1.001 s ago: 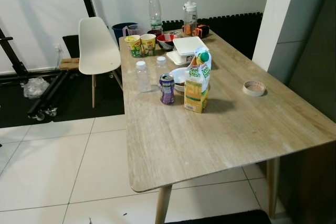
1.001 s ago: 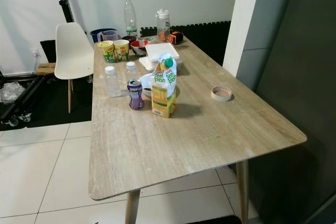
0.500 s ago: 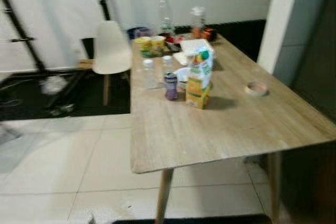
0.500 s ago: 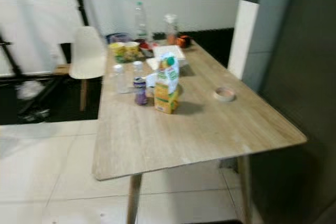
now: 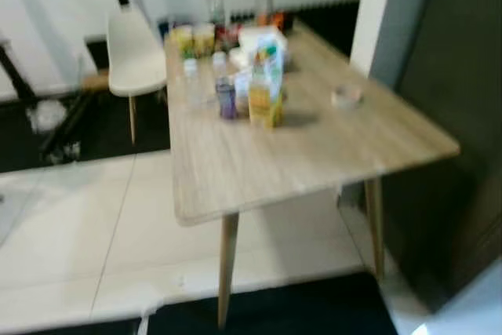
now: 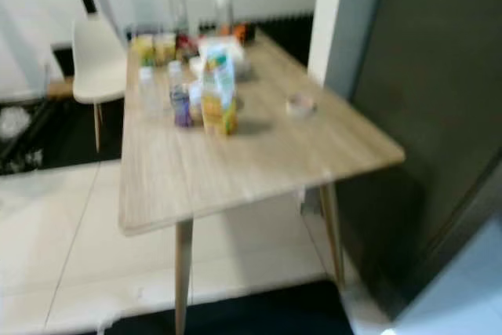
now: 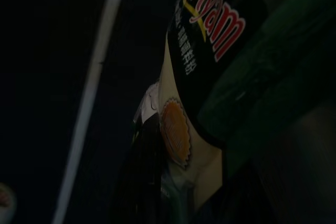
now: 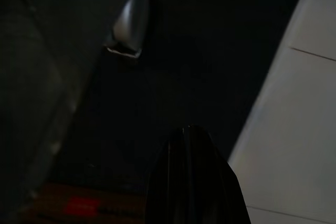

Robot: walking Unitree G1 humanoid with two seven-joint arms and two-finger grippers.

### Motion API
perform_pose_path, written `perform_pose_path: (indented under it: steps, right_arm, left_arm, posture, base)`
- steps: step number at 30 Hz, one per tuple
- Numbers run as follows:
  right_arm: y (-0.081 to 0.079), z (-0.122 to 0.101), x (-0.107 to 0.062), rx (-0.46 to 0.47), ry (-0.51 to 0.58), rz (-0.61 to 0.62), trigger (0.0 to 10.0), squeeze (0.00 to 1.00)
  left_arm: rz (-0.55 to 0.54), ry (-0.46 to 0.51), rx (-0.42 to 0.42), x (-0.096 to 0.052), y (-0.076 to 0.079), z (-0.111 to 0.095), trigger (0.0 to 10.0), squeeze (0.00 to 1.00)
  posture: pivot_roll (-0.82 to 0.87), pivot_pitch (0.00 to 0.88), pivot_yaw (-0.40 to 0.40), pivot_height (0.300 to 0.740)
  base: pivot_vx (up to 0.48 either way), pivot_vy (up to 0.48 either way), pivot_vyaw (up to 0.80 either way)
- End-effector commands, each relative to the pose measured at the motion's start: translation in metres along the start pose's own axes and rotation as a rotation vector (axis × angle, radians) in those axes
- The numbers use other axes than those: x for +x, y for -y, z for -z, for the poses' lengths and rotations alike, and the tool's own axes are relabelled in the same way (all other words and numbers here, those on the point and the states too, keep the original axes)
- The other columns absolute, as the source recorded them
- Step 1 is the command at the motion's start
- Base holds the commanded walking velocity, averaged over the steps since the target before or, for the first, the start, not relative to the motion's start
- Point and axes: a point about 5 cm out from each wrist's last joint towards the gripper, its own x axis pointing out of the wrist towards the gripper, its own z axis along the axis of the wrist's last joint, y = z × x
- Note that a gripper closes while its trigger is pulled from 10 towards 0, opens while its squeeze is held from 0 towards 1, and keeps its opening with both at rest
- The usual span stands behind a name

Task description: Restocking fridge

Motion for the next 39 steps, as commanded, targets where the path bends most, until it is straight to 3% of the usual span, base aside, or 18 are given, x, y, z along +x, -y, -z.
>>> perform_pose_path:
  steps: [1,8,18,39]
  right_arm:
    - [0.001,-0.0219,0.0007,0.003,0.079,0.003,10.0,0.0]
    - [0.0012,-0.0224,0.0007,0.013,0.087,0.008,10.0,0.0]
    - [0.0015,-0.0227,0.0006,0.014,0.087,0.007,10.0,0.0]
    - [0.0019,-0.023,0.0005,0.013,0.089,0.008,10.0,0.0]
  left_arm:
    - [-0.004,0.022,0.002,0.0004,-0.0009,-0.0056,10.0,0.0]
    - [-0.003,0.029,-0.024,0.0004,-0.001,-0.0061,10.0,0.0]
    - [0.059,0.026,0.002,0.0006,0.0042,-0.0058,10.0,0.0]
    - [0.069,0.017,-0.003,0.0007,0.0064,-0.0035,10.0,0.0]
  posture:
    - [-0.08,0.0,0.022,0.74]
    - [-0.08,0.0,0.022,0.74]
    - [-0.08,0.0,0.02,0.74]
    - [-0.08,0.0,0.02,0.74]
  base:
    - [-0.307,0.0,-0.76]
    - [-0.131,0.0,-0.33]
    - [0.0,0.0,0.0]
    - [0.0,-0.478,0.0]
